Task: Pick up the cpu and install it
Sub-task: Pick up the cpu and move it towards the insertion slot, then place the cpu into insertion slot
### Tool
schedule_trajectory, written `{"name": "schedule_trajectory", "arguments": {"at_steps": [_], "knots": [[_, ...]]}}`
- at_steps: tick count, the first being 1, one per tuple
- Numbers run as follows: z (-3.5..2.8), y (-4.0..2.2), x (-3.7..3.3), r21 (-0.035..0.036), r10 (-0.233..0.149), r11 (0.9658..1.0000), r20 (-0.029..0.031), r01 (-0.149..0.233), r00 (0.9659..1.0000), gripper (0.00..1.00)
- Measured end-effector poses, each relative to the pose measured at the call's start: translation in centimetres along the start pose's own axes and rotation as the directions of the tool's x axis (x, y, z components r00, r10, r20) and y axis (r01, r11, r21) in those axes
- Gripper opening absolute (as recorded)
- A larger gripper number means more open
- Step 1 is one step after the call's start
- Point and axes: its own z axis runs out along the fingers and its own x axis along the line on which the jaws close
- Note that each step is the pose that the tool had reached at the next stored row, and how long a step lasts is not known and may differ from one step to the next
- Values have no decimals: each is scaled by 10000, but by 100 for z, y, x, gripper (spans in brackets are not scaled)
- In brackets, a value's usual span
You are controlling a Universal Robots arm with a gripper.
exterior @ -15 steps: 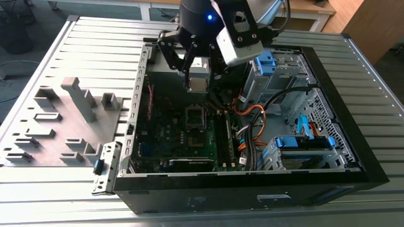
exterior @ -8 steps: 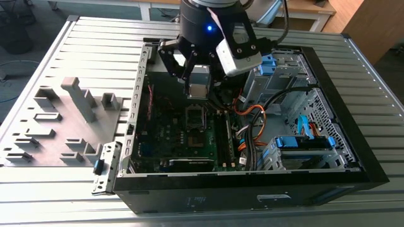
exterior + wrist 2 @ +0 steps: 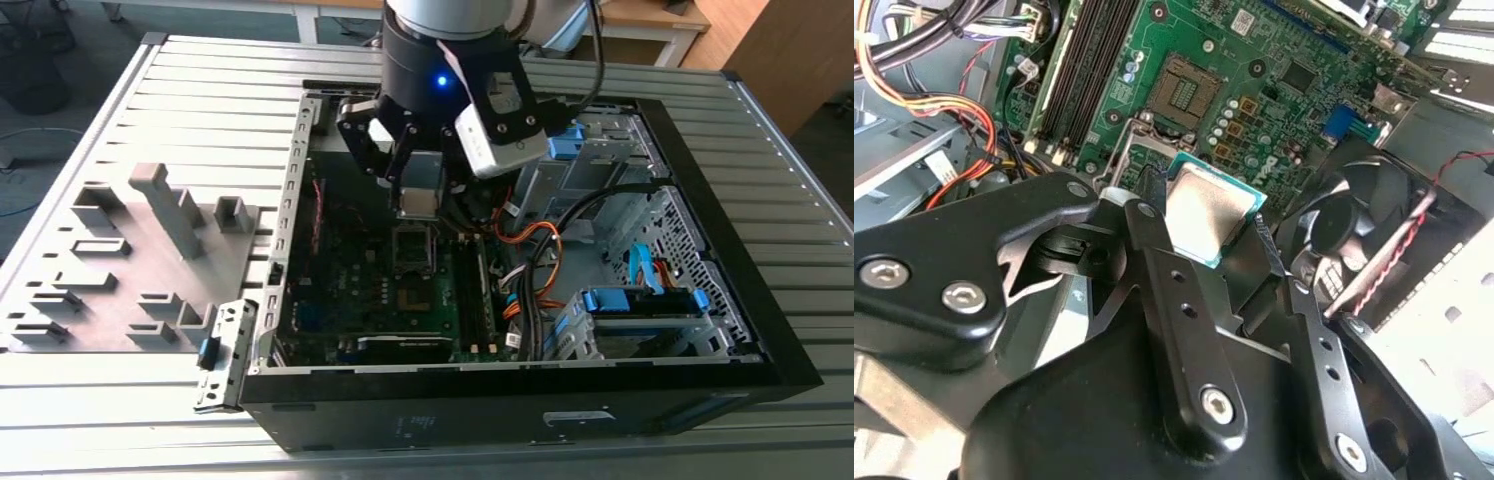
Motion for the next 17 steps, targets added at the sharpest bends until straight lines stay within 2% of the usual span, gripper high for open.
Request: {"name": "schedule_trajectory", "arguments": {"at_steps": [7, 17], "knots": [[60, 0, -2, 1, 0, 10000, 0, 0, 10000, 47], [61, 0, -2, 0, 0, 10000, 0, 0, 10000, 47]]}}
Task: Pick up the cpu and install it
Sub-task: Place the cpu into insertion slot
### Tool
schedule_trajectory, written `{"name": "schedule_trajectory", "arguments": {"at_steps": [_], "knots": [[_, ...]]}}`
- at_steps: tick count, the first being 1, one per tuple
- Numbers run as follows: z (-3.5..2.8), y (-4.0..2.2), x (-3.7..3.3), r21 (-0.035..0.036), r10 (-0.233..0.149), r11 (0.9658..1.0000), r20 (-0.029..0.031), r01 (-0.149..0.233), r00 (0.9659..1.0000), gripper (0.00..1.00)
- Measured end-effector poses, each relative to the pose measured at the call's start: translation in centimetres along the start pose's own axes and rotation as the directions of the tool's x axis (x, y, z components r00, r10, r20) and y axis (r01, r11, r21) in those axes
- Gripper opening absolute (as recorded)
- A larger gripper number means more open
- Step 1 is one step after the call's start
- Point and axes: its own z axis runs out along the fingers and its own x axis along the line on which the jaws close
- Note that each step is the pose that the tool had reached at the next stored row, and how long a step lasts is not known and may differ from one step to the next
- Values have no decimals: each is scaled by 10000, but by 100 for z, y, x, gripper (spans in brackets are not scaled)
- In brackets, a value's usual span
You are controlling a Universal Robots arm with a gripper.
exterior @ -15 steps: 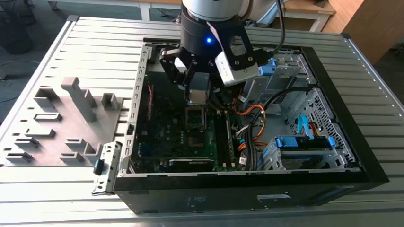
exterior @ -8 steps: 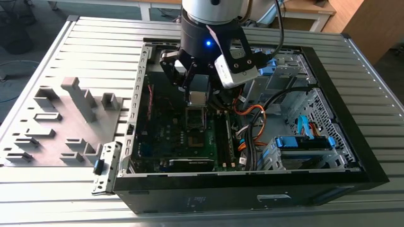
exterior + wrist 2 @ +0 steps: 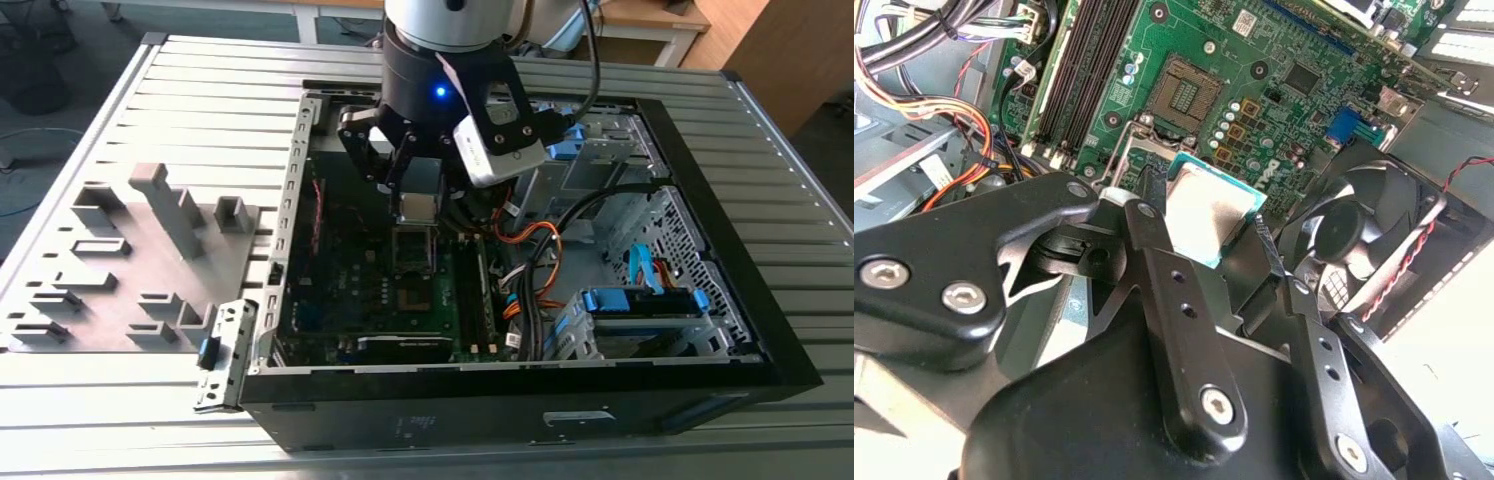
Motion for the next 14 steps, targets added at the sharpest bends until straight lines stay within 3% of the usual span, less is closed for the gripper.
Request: {"name": "schedule_trajectory", "arguments": {"at_steps": [4, 7, 14], "knots": [[27, 0, -1, 0, -1, 10000, 8, 1, 10000, 47], [61, 0, -1, -3, -1, 10000, 48, 1, 10000, 47], [122, 0, 0, -15, -147, 9999, 317, 147, 9994, 47]]}}
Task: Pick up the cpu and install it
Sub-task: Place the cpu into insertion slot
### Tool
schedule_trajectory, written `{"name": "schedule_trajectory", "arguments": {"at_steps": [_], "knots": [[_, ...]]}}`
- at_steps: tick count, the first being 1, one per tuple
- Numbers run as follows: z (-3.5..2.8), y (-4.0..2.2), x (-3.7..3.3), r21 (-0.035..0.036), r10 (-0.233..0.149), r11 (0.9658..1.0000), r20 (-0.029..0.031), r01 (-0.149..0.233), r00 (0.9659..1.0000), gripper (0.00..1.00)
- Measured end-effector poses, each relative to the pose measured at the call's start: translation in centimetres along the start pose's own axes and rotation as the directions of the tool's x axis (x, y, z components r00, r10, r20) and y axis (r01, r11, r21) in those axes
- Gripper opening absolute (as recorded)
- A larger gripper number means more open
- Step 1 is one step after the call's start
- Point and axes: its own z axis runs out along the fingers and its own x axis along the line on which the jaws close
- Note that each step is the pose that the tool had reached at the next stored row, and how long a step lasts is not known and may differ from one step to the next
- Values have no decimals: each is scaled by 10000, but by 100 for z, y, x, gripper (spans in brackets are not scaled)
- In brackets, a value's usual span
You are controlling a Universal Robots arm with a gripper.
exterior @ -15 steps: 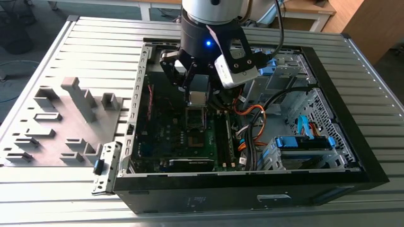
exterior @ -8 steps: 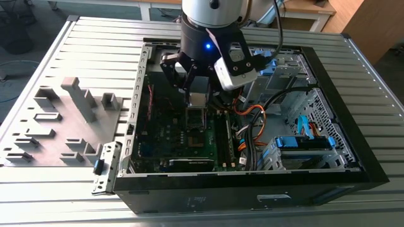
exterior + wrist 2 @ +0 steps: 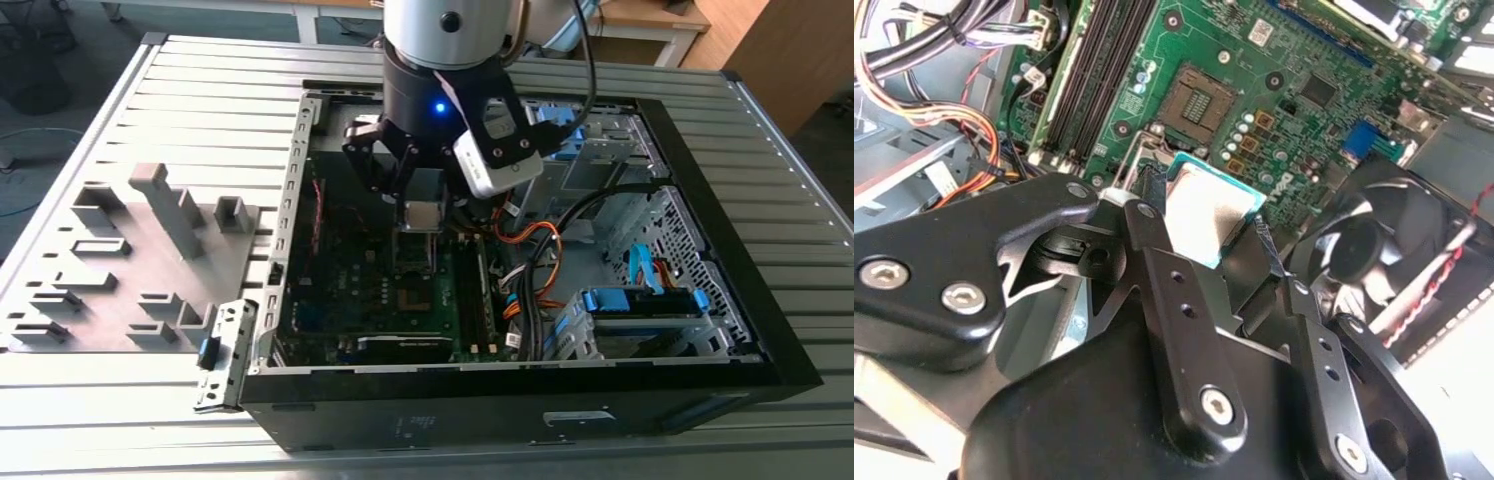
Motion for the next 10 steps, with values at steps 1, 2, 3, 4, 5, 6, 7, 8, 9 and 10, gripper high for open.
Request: {"name": "schedule_trajectory", "arguments": {"at_steps": [1, 2, 3, 4, 5, 6, 7, 8, 9, 10], "knots": [[14, 0, 0, 0, -16, 10000, 16, 16, 10000, 47], [32, 0, 1, -1, -27, 10000, 25, 27, 10000, 47], [51, 0, 4, -1, -38, 10000, 28, 38, 10000, 47], [69, 0, 6, -1, -51, 10000, 31, 51, 10000, 47], [87, 0, 7, -6, -68, 10000, 34, 68, 10000, 47], [101, -1, 8, -24, -83, 10000, 36, 83, 10000, 47], [115, -1, 10, -44, -95, 9999, 37, 96, 9999, 47], [130, -1, 12, -63, -105, 9999, 38, 105, 9999, 47], [146, -1, 13, -81, -111, 9999, 37, 112, 9999, 47], [164, -1, 15, -92, -117, 9999, 37, 118, 9999, 47]]}}
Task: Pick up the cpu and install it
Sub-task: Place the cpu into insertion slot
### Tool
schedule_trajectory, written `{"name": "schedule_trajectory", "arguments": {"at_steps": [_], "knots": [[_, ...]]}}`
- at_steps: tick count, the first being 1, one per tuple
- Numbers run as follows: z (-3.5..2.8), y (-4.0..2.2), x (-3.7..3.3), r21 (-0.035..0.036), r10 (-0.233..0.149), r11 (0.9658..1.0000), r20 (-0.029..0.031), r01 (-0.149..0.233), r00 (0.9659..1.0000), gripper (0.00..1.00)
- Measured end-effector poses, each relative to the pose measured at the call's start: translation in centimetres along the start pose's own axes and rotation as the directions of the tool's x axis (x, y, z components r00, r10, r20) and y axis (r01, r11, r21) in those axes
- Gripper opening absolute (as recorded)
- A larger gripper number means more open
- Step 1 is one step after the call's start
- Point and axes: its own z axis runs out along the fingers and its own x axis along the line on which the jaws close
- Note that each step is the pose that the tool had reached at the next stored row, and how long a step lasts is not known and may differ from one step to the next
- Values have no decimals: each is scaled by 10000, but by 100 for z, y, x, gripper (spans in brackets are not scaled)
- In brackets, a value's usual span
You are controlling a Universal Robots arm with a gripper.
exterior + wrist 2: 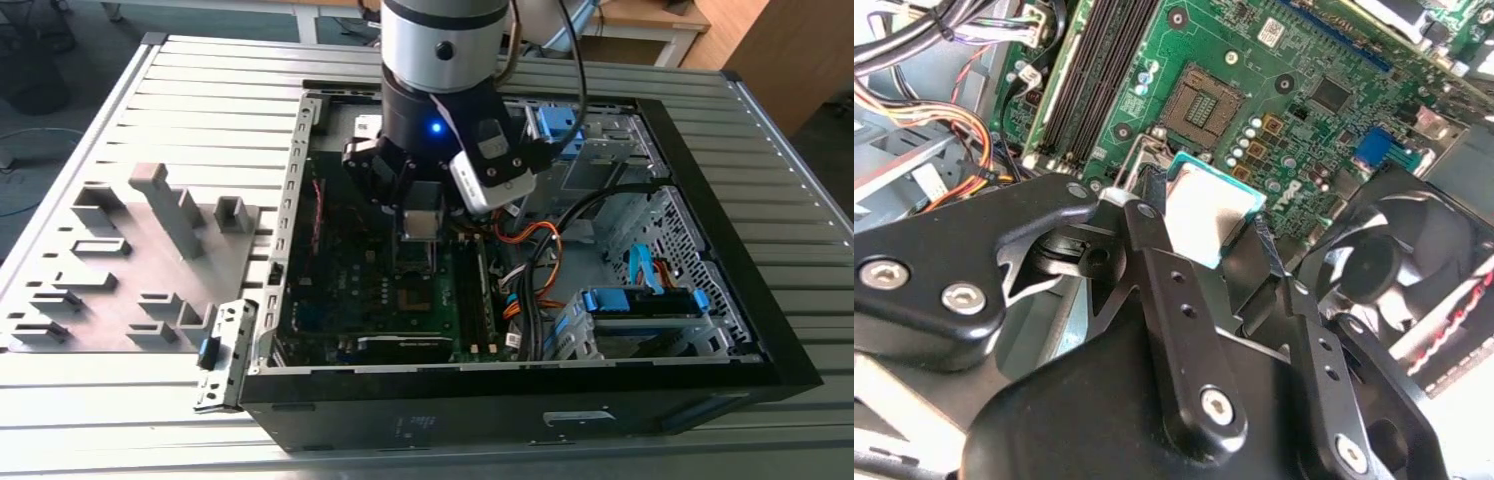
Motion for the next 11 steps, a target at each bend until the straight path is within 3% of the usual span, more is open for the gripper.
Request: {"name": "schedule_trajectory", "arguments": {"at_steps": [3, 9, 11], "knots": [[53, -1, 3, -10, -14, 10000, -1, 14, 10000, 47], [59, -1, 4, -17, -18, 10000, -2, 18, 10000, 47], [62, -1, 4, -107, -16, 9999, -34, 16, 10000, 47]]}}
